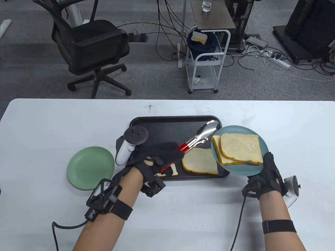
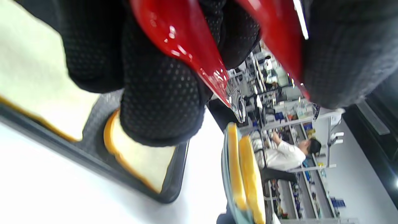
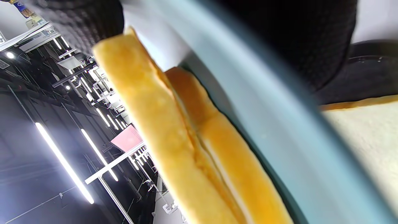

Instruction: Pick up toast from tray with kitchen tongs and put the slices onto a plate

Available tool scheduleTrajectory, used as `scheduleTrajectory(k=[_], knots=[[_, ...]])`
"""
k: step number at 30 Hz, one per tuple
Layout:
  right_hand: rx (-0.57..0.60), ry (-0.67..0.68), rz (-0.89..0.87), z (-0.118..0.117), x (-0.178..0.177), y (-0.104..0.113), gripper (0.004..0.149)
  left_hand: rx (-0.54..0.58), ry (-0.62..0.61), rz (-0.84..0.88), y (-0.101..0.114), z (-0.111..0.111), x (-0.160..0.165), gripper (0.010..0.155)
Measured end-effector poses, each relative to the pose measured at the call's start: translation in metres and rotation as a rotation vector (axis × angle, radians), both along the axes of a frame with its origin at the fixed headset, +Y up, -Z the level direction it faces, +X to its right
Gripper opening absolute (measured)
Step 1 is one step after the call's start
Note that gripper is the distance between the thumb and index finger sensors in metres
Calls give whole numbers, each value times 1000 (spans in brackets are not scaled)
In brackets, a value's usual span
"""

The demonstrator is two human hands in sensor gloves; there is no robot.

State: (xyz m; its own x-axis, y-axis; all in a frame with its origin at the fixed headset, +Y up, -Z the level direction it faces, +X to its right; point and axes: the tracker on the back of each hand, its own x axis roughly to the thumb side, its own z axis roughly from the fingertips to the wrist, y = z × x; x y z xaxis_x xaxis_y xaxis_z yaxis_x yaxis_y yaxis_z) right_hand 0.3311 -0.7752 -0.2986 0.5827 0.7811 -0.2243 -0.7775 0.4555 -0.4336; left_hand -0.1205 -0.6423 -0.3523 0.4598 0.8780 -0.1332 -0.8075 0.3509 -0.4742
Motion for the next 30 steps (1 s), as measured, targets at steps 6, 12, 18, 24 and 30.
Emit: scheduleTrajectory(k=[6, 12, 18, 24, 30], knots=[[5, -7, -4, 0, 1, 0, 52, 14, 159, 7, 20, -19, -57, 81], [7, -9, -7, 0, 2, 0, 52, -61, 283, 5, -9, -38, -89, 82], [6, -9, -10, 0, 3, -1, 52, -158, 291, -38, -61, -47, -85, 81], [4, -7, -12, 0, 3, -1, 52, -215, 214, -137, -99, -51, -55, 81], [8, -1, -16, -1, 3, -1, 52, -224, 157, -227, -113, -51, -30, 80]])
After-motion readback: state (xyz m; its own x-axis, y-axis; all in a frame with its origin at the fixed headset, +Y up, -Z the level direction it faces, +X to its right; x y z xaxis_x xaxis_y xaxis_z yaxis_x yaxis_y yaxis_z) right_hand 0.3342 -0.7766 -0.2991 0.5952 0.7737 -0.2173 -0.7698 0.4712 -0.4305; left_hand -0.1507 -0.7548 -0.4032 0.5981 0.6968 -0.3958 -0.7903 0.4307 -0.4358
